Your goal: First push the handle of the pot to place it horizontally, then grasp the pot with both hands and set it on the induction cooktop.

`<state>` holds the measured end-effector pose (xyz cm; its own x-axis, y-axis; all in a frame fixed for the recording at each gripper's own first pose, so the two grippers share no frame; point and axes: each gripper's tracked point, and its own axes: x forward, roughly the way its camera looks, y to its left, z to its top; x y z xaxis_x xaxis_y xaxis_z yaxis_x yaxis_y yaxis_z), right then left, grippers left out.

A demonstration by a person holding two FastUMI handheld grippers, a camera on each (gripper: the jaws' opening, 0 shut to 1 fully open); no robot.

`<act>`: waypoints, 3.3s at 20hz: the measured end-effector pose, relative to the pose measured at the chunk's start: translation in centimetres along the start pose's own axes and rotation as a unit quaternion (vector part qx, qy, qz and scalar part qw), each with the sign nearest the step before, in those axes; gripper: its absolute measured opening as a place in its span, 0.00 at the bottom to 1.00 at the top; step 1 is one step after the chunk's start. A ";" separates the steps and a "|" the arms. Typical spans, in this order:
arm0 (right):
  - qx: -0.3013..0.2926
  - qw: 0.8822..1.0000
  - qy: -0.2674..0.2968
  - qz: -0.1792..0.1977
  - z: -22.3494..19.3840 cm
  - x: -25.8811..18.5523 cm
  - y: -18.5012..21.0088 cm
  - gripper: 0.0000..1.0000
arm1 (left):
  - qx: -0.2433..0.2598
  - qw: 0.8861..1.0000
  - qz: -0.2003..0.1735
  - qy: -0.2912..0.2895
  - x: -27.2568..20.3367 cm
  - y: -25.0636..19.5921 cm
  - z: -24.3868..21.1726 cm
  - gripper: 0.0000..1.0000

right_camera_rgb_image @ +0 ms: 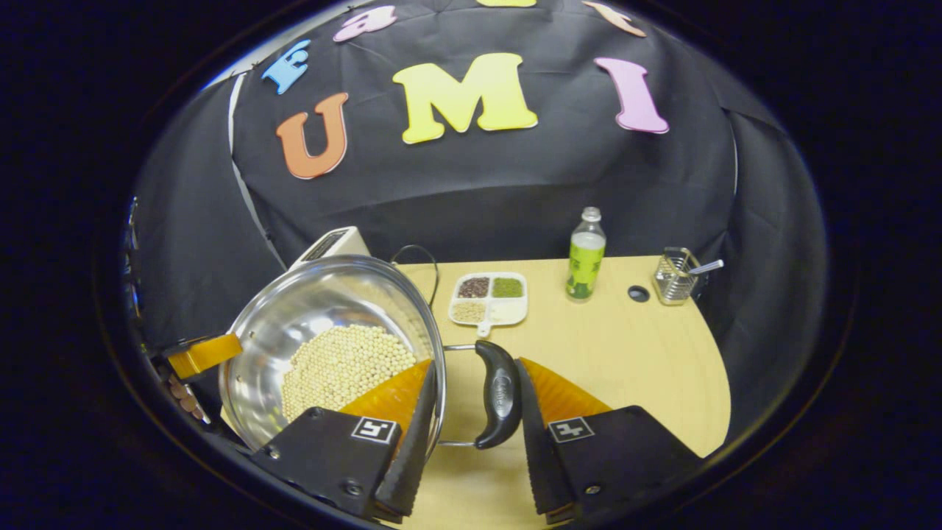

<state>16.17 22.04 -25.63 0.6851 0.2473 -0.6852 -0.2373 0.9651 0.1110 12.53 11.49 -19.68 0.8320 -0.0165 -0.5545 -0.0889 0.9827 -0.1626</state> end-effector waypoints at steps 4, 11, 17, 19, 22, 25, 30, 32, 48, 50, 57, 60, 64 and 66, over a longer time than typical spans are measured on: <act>-0.007 1.000 0.012 0.005 -0.3 2.2 3.0 0.61 | -0.016 1.000 0.013 0.007 0.8 3.0 -0.2 0.53; 0.007 0.999 0.043 0.020 -2.7 7.3 6.5 0.60 | -0.035 0.998 0.041 0.029 3.2 7.6 -1.6 0.52; 0.001 0.999 0.049 0.005 -4.5 10.0 7.2 0.61 | -0.045 0.997 0.038 0.051 5.7 9.4 -3.6 0.53; 0.000 0.999 0.052 -0.003 -5.3 10.6 7.1 0.61 | -0.044 0.997 0.035 0.057 6.6 9.4 -4.2 0.53; 0.002 0.998 0.053 -0.015 -6.0 11.2 6.5 0.60 | -0.043 0.996 0.029 0.066 7.4 9.3 -5.4 0.53; 0.000 0.998 0.053 -0.018 -6.8 11.8 6.3 0.60 | -0.034 0.997 0.032 0.068 8.1 9.4 -6.1 0.53; -0.011 1.000 0.025 -0.015 -6.4 12.3 6.1 0.60 | -0.029 0.998 0.026 0.045 8.9 9.5 -6.1 0.43; -0.009 1.000 0.022 -0.012 -6.5 12.3 6.0 0.60 | -0.029 0.999 0.024 0.037 8.8 9.5 -6.1 0.53; 0.009 0.996 -0.083 0.031 -4.5 11.1 4.2 0.90 | -0.006 0.996 0.078 -0.044 7.4 11.4 -4.3 0.92; 0.001 0.995 -0.096 0.016 -4.3 10.1 3.6 0.94 | 0.003 0.992 0.102 -0.075 6.2 12.0 -3.1 0.95; -0.007 0.988 -0.152 -0.030 -2.4 4.2 1.0 0.96 | 0.014 0.980 0.109 -0.166 -0.1 8.9 0.2 0.96; -0.003 0.983 -0.178 -0.043 -1.8 1.1 -0.4 0.95 | 0.011 0.977 0.110 -0.180 -2.8 6.7 0.5 0.95; 0.001 0.978 -0.203 -0.056 -1.3 -3.3 -2.7 0.96 | 0.027 0.967 0.107 -0.228 -6.7 3.8 1.8 0.95; 0.001 0.973 -0.224 -0.060 -0.7 -5.7 -3.7 0.96 | 0.040 0.961 0.099 -0.256 -8.5 2.1 2.5 0.95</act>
<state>12.66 17.00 -22.64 0.9393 0.1453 -0.3108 -0.1358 0.9894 0.0522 6.61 14.13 -13.28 0.9651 0.2453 -0.0913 -0.2482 0.9685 -0.0215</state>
